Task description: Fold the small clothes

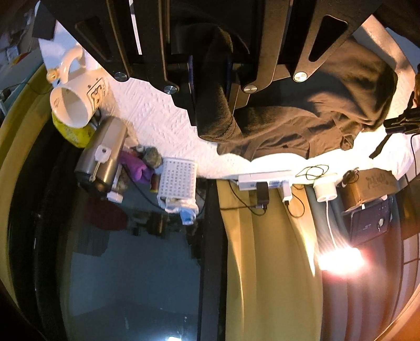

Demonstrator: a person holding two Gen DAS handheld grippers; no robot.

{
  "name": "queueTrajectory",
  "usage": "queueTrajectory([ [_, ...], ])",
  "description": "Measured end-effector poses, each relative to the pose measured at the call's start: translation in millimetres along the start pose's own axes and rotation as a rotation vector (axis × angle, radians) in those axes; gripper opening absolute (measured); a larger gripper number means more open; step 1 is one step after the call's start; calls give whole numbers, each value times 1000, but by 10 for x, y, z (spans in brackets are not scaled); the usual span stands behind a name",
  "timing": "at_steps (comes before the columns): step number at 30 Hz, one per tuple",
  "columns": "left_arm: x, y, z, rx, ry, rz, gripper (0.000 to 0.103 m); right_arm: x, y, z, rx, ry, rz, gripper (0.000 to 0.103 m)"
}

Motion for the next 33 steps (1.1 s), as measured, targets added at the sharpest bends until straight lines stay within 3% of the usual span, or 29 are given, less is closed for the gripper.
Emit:
queueTrajectory([
  [4, -8, 212, 130, -34, 29, -22, 51, 2, 8, -31, -5, 6, -3, 17],
  [9, -17, 513, 187, -126, 35, -39, 50, 13, -10, -31, -2, 10, -7, 17],
  [11, 8, 558, 163, -148, 45, -35, 27, 19, -17, -30, 0, 9, -9, 17],
  [12, 33, 545, 156, -154, 59, -30, 11, 19, -37, -33, 2, 8, -11, 17],
  [14, 80, 383, 177, -109, 85, -9, 5, 25, -73, -30, 6, 6, -16, 17],
  [23, 1, -456, 523, 152, 84, 92, 3, -83, -214, 173, 59, -33, -13, 17],
  [33, -355, -562, 823, 244, 56, 177, 3, -263, 29, 510, 75, -94, 3, 17],
])
Point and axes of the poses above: each gripper's, at about its wrist camera, not at the fingertips, and y roughly the way its jaws point, x to its right, z to its top, the point moved 2 cm from there along y, roughly the way its jaws point, and after that the axes turned 14 degrees about y, right-handed, at the moved point
